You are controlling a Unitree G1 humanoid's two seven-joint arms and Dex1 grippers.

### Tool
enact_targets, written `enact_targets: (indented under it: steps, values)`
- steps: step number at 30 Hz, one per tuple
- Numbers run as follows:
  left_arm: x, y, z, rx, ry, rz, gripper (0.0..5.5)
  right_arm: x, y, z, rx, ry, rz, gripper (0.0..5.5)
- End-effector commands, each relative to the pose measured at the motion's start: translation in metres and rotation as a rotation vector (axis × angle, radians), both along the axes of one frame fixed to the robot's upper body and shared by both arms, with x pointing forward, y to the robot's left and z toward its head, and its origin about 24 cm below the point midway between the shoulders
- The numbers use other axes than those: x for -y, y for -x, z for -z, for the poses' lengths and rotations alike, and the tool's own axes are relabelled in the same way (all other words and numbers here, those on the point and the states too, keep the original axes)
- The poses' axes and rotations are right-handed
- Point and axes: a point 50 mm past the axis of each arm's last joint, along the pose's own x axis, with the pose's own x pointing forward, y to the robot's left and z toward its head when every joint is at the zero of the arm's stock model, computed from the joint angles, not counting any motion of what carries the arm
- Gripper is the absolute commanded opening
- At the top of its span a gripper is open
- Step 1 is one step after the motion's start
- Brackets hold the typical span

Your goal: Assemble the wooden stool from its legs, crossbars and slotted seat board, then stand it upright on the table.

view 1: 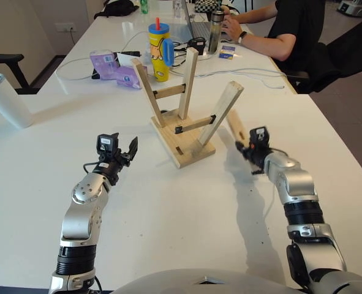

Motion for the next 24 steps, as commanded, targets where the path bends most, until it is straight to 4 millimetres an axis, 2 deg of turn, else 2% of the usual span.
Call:
enact_targets:
  steps: [1, 4, 8, 11, 13, 15, 18, 20, 24]
  values:
    - [-0.001, -0.001, -0.004, 0.010, 0.007, -0.006, 3.18, 0.008, -0.016, -0.050, 0.283, -0.030, 0.072, 2.06]
    - [0.000, -0.002, -0.009, 0.023, 0.073, -0.007, 3.18, 0.012, -0.019, -0.092, 0.519, -0.048, 0.104, 2.06]
    - [0.002, -0.004, -0.021, 0.022, 0.307, 0.011, 3.18, 0.010, -0.013, -0.145, 0.751, -0.099, 0.102, 2.06]
    - [0.004, -0.004, -0.031, 0.021, 0.488, 0.045, 3.18, -0.012, -0.006, -0.184, 0.839, -0.254, -0.071, 2.06]
    - [0.007, -0.003, -0.043, 0.034, 0.654, 0.106, 3.18, -0.038, 0.004, -0.198, 0.797, -0.426, -0.318, 2.06]
    - [0.011, -0.001, -0.054, 0.046, 0.766, 0.168, 3.18, -0.063, 0.019, -0.198, 0.738, -0.430, -0.549, 2.06]
    - [0.014, 0.002, -0.065, 0.047, 0.813, 0.213, 3.18, -0.092, 0.035, -0.165, 0.630, -0.146, -0.754, 2.06]
    - [0.018, 0.003, -0.071, 0.048, 0.829, 0.245, 3.18, -0.106, 0.044, -0.143, 0.566, -0.056, -0.850, 2.06]
    - [0.028, 0.010, -0.083, 0.051, 0.867, 0.347, 3.18, -0.125, 0.052, -0.115, 0.479, -0.059, -0.923, 2.06]
